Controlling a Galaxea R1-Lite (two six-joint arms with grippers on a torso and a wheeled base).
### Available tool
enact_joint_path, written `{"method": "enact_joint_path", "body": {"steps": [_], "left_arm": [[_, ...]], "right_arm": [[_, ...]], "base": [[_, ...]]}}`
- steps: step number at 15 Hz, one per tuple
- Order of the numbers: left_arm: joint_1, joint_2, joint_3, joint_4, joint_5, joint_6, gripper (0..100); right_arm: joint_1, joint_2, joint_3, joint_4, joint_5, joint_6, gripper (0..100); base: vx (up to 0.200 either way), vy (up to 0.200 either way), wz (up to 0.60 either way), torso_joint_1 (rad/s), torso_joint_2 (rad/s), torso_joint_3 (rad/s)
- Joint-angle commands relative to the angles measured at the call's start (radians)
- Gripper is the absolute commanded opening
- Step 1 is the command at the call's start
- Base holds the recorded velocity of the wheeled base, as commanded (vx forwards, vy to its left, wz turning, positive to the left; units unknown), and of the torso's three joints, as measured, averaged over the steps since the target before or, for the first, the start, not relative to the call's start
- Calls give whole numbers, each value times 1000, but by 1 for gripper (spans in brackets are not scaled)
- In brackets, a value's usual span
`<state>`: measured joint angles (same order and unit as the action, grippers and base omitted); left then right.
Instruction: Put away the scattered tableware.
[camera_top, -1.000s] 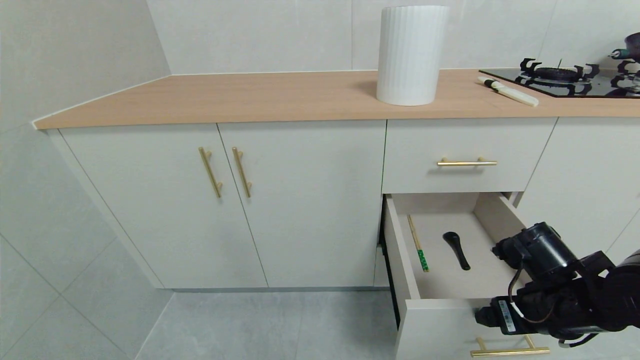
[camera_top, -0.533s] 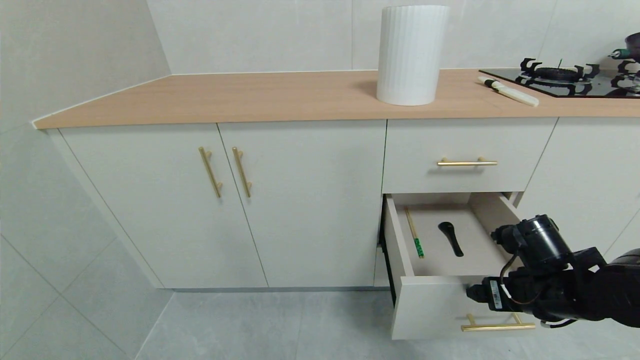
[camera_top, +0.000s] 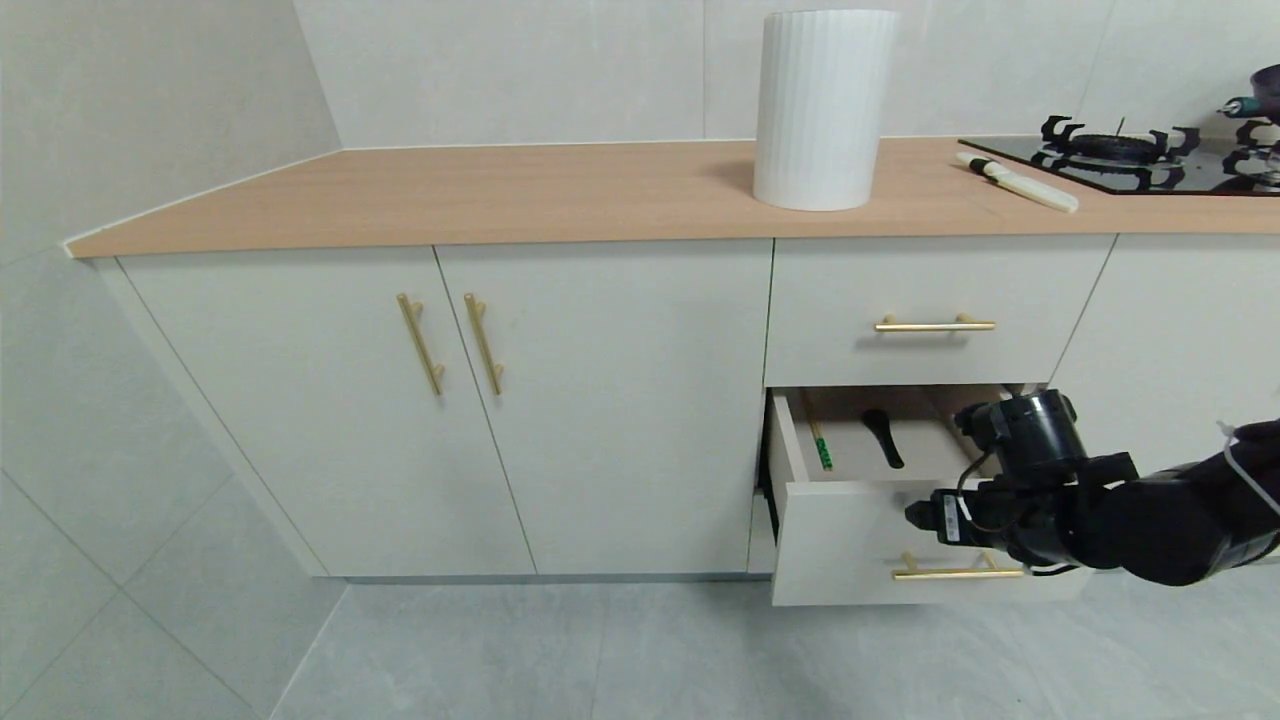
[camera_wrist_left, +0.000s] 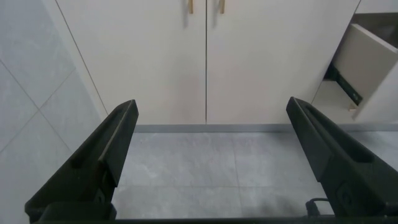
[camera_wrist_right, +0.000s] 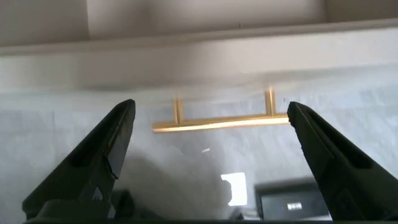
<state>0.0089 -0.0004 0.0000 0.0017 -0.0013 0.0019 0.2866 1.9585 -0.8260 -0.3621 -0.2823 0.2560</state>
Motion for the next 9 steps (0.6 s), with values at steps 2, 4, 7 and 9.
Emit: {"method": "enact_joint_path", "body": {"steps": [2,4,7,9], "left_arm": [[0,0,0,0,0,1,100],[0,0,0,0,0,1,100],[0,0,0,0,1,0,100],[0,0,0,0,0,1,100]], "right_arm": [[-6,106,-124,0,0,-1,100],[-20,155,-190,0,0,0,100],[-26,197,-219,-17,2,9,100],[-37,223,-216,-97,0,8,100]], "base": [[0,0,0,0,0,0],[0,0,0,0,0,0],[0,0,0,0,0,0],[0,0,0,0,0,0]]}}
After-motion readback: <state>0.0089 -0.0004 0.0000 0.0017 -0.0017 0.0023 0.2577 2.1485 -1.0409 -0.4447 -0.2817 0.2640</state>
